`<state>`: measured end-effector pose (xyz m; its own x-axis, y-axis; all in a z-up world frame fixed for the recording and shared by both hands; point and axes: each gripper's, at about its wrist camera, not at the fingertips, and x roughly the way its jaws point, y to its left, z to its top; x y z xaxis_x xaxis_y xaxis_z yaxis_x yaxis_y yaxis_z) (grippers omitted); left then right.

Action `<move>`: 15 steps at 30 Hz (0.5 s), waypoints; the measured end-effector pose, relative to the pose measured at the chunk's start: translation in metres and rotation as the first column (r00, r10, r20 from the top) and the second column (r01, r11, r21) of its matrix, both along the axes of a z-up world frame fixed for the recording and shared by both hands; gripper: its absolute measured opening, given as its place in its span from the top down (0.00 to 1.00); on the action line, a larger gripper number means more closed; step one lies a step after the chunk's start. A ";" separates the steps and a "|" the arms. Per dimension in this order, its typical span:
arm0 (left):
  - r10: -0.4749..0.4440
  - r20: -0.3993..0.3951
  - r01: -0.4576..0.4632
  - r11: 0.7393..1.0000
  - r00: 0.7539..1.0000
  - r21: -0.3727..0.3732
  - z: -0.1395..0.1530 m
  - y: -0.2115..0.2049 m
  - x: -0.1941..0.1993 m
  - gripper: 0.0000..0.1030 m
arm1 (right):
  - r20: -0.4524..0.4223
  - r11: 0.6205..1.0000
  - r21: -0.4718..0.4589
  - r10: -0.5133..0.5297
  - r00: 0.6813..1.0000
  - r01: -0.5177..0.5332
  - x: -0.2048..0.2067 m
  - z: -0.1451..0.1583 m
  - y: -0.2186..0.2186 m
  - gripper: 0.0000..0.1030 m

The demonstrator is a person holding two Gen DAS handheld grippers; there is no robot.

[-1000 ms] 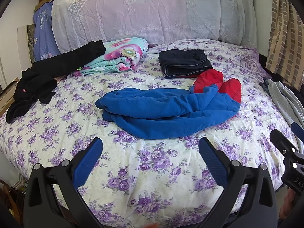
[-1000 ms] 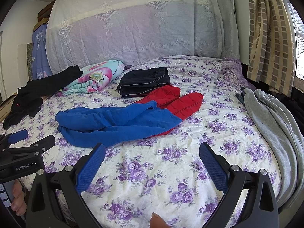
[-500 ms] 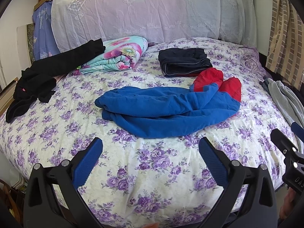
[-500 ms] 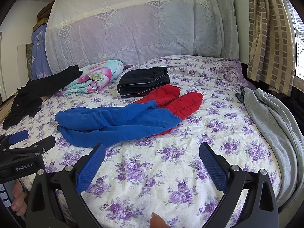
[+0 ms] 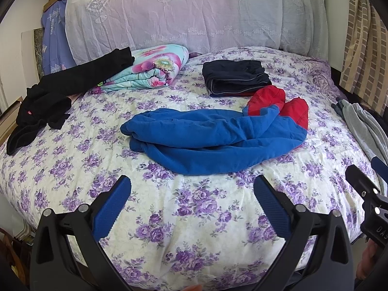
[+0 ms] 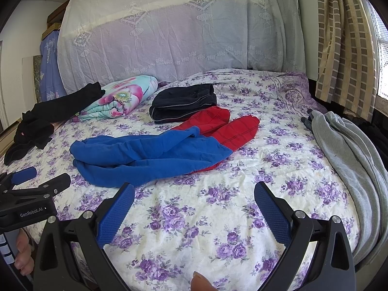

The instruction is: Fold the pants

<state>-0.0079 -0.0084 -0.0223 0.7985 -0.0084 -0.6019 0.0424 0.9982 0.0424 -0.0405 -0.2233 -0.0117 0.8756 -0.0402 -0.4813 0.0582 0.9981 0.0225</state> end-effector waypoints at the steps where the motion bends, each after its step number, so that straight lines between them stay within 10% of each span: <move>1: 0.000 0.000 0.000 1.000 1.000 0.001 0.000 0.000 0.000 0.04 | 0.000 1.000 0.000 0.001 1.000 -0.001 -0.001 0.000 0.000 0.03; 15: 0.004 -0.033 -0.004 1.000 0.999 0.005 -0.015 -0.004 -0.004 0.04 | -0.041 1.000 0.025 -0.010 0.999 0.011 0.010 -0.011 -0.004 0.03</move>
<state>-0.0122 -0.0128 -0.0376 0.7784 -0.0022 -0.6277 0.0398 0.9982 0.0459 -0.0310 -0.2277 -0.0226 0.8549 -0.0367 -0.5174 0.0699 0.9965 0.0448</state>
